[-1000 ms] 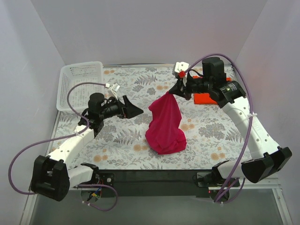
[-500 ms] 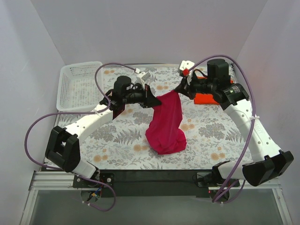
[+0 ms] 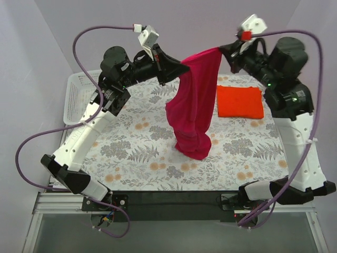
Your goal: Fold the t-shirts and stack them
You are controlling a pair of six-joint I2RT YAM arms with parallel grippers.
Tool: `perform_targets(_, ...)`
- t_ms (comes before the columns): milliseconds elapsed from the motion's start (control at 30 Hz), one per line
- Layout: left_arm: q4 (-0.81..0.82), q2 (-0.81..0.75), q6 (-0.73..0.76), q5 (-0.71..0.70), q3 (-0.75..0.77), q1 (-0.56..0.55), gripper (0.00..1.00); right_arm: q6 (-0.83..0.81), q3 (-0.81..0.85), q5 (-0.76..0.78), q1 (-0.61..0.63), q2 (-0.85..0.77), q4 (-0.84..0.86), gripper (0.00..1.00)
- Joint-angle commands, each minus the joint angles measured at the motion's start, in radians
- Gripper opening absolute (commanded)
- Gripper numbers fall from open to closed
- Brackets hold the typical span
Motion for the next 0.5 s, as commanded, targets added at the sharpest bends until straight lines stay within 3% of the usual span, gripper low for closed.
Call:
perform_targets(0,0.051,-0.042,-0.005,0.044,0.115,-0.029,0.0,0.044,0.18,0.137,-0.122,-0.026,0.056,0.01)
perform_targets(100,0.086,-0.078,0.001,0.034,0.144,-0.031,0.0,0.052,0.266,0.095,-0.171,-0.026,0.033,0.01)
perform_targets(300,0.105,-0.149,0.045,0.026,0.071,-0.031,0.0,0.016,0.254,-0.017,-0.178,-0.034,-0.012,0.01)
perform_targets(433,0.045,-0.212,0.157,-0.124,-0.058,-0.031,0.0,-0.137,0.106,-0.35,-0.178,-0.051,-0.097,0.02)
perform_targets(467,0.002,-0.215,0.194,-0.149,-0.077,-0.031,0.0,-0.168,0.059,-0.518,-0.176,-0.066,-0.114,0.12)
